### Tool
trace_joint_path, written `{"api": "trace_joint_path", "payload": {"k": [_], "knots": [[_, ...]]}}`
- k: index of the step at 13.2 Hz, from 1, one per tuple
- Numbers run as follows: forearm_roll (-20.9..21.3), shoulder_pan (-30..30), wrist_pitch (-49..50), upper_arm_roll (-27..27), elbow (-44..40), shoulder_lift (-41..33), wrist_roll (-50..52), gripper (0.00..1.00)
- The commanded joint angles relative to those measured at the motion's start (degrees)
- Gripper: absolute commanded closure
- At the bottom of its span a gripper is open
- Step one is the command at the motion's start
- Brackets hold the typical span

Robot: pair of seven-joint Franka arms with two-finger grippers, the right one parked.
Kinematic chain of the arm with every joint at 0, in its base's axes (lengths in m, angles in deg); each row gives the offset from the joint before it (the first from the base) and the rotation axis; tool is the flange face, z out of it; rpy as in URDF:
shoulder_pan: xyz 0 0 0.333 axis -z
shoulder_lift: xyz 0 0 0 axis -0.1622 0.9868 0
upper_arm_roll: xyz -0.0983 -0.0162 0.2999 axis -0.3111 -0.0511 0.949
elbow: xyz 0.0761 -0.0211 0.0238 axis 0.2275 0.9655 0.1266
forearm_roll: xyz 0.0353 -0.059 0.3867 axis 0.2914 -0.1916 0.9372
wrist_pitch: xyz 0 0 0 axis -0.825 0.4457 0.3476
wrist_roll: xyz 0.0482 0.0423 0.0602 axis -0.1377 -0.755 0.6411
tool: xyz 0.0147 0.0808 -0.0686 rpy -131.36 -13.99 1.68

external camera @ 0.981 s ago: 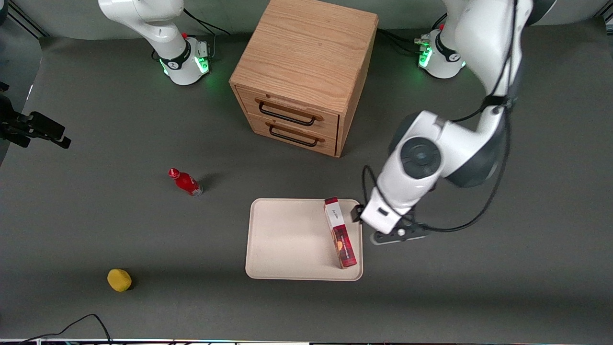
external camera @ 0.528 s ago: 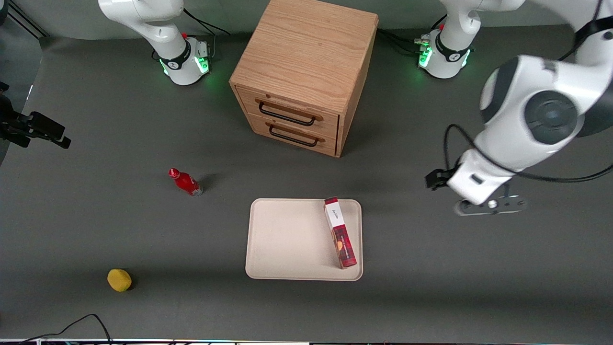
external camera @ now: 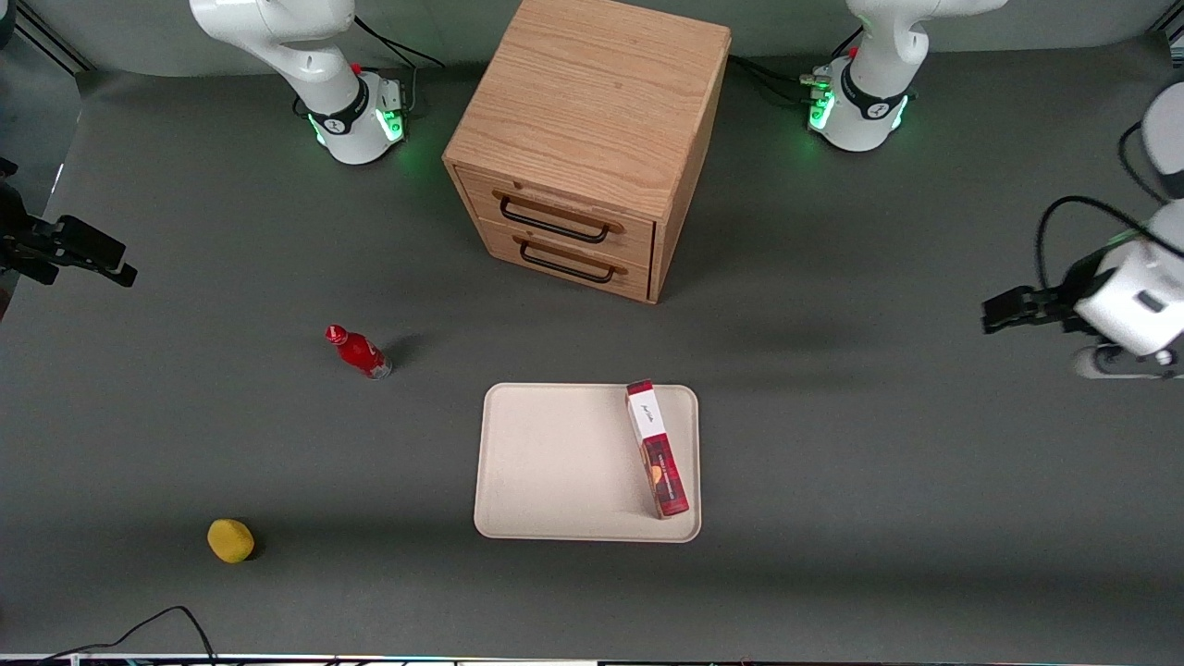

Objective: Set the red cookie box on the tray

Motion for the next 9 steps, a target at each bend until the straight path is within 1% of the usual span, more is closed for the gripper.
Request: {"api": "trace_joint_path", "payload": {"k": [1, 2, 5, 7, 9], "knots": [[-0.1, -4.4, 1.3, -0.6, 2.2, -3.6, -6.1, 0.00], [0.1, -5.6, 1.6, -0.6, 2.1, -4.2, -6.8, 0.00], [1.3, -5.7, 2.5, -0.1, 3.2, -6.0, -6.8, 0.00], [1.3, -5.7, -0.4, -0.1, 8.1, -8.8, -6.8, 0.00], [1.3, -5.3, -2.1, -0.2, 10.6, -11.0, -6.6, 0.00]]}}
